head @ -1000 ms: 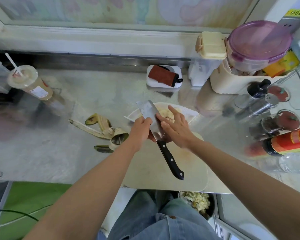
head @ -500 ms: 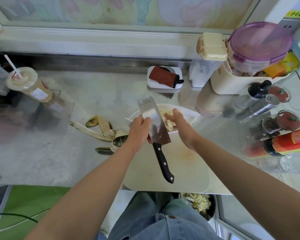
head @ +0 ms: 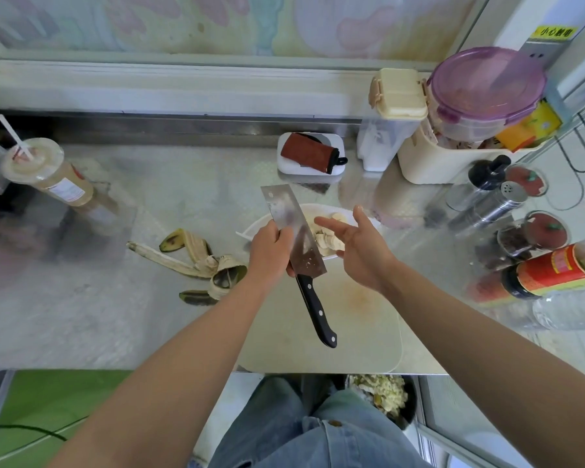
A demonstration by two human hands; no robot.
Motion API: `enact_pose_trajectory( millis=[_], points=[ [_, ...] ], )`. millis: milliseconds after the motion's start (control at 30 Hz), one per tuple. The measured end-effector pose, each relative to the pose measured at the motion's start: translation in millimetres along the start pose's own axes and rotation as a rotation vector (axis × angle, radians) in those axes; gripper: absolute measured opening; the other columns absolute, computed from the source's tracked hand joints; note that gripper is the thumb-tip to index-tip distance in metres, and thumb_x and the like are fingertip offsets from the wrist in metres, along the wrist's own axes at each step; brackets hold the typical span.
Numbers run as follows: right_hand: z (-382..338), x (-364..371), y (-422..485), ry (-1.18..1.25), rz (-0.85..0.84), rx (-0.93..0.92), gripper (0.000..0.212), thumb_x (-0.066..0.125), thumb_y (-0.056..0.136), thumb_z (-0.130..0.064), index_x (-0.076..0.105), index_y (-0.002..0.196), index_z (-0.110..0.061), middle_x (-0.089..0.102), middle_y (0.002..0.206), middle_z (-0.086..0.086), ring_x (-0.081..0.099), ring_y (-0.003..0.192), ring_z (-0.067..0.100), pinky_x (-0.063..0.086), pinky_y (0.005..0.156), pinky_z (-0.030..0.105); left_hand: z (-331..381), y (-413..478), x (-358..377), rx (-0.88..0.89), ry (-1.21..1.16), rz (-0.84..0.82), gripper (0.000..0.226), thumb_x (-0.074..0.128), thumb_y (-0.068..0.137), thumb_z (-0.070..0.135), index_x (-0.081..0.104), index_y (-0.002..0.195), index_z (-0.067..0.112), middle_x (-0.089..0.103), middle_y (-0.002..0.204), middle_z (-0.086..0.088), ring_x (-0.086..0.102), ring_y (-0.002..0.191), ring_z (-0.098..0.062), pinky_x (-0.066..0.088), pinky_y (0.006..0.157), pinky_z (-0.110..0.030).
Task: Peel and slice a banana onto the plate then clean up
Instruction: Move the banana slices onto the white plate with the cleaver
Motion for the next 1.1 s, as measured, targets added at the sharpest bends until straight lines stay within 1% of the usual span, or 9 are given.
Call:
enact_pose_trajectory(
  millis=[100, 200, 333, 433, 567, 700, 900, 1000, 1100],
  points=[
    [3, 2, 2, -0.070, 0.033, 0.009, 0.071, 0.012, 0.099, -0.058, 0.057, 0.130, -0.013, 0.015, 0.160, -0.001, 0.002, 0.148, 0.013, 0.001, 0.119, 0.041, -1, -1, 4, 0.005, -0.032, -0.017, 0.021, 0.037, 0.092, 0.013, 0.050, 0.091, -0.004, 0.047, 0.059, -0.002, 0.057, 0.044, -0.026, 0.049, 0.050, -0.042],
    [3, 4, 0, -0.156, 0.022, -0.050, 0.065, 0.016, 0.099, -0.056, 0.065, 0.120, -0.019, 0.023, 0.157, -0.004, 0.009, 0.146, 0.010, 0.003, 0.119, 0.041, -2, 0, 2, -0.006, -0.035, 0.004, 0.021, 0.037, 0.092, 0.013, 0.050, 0.092, -0.003, 0.050, 0.062, -0.010, 0.056, 0.041, -0.022, 0.048, 0.046, -0.040],
    [-3, -12, -4, -0.509, 0.242, -0.215, 0.037, 0.054, 0.094, -0.040, 0.060, 0.125, -0.021, 0.050, 0.137, -0.003, 0.041, 0.132, 0.017, 0.031, 0.105, 0.033, -8, 2, -7, 0.000, -0.002, 0.036, 0.018, 0.039, 0.093, 0.017, 0.046, 0.080, 0.005, 0.041, 0.061, -0.008, 0.051, 0.038, -0.019, 0.042, 0.039, -0.030],
    [-11, -22, -3, -0.919, 0.460, -0.316, 0.046, 0.066, 0.084, -0.035, 0.054, 0.127, -0.021, 0.050, 0.134, 0.001, 0.044, 0.126, 0.020, 0.032, 0.107, 0.042, -7, 0, -8, 0.055, 0.006, 0.017, 0.022, 0.040, 0.092, 0.015, 0.038, 0.071, 0.010, 0.033, 0.055, -0.005, 0.042, 0.039, -0.020, 0.034, 0.035, -0.026],
    [-14, -17, 3, -1.180, 0.518, -0.330, 0.063, 0.070, 0.080, -0.038, 0.044, 0.134, -0.020, 0.044, 0.137, 0.005, 0.037, 0.128, 0.025, 0.027, 0.103, 0.040, 3, -4, -2, 0.148, 0.009, -0.047, 0.028, 0.040, 0.091, 0.009, 0.030, 0.065, 0.014, 0.024, 0.052, 0.004, 0.023, 0.041, -0.007, 0.022, 0.040, -0.020],
    [-20, -9, 1, -1.439, 0.570, -0.501, 0.083, 0.072, 0.075, -0.051, 0.035, 0.141, -0.017, 0.042, 0.140, 0.002, 0.037, 0.129, 0.024, 0.028, 0.102, 0.039, 5, -4, 0, 0.183, 0.050, -0.079, 0.030, 0.042, 0.088, 0.008, 0.027, 0.063, 0.015, 0.021, 0.052, 0.004, 0.016, 0.042, -0.006, 0.016, 0.044, -0.019],
    [-26, -7, 1, -1.417, 0.516, -0.523, 0.087, 0.074, 0.073, -0.048, 0.033, 0.143, -0.018, 0.039, 0.143, 0.002, 0.034, 0.132, 0.023, 0.024, 0.103, 0.038, 2, -2, -4, 0.160, 0.100, -0.087, 0.029, 0.042, 0.088, 0.011, 0.028, 0.064, 0.014, 0.021, 0.054, 0.002, 0.017, 0.046, -0.009, 0.018, 0.047, -0.023],
    [-22, -11, 0, -1.260, 0.457, -0.513, 0.080, 0.074, 0.076, -0.042, 0.035, 0.142, -0.020, 0.038, 0.142, 0.001, 0.035, 0.131, 0.021, 0.023, 0.103, 0.037, 2, 1, -7, 0.140, 0.124, -0.042, 0.029, 0.041, 0.089, 0.012, 0.029, 0.062, 0.014, 0.026, 0.054, 0.001, 0.025, 0.047, -0.012, 0.023, 0.048, -0.026],
    [-20, -14, -8, -0.933, 0.381, -0.496, 0.061, 0.069, 0.084, -0.035, 0.042, 0.137, -0.020, 0.050, 0.129, 0.001, 0.056, 0.109, 0.015, 0.043, 0.095, 0.032, -3, 5, -9, 0.096, 0.164, 0.026, 0.024, 0.040, 0.092, 0.017, 0.043, 0.069, 0.008, 0.040, 0.059, -0.005, 0.042, 0.047, -0.018, 0.037, 0.043, -0.026]
  ],
)
Point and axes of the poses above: each hand's wrist, its own y-axis towards the middle knuckle, its own x-axis out of the palm, z = x × y, the point moved 4 cm from there along y, towards the middle knuckle
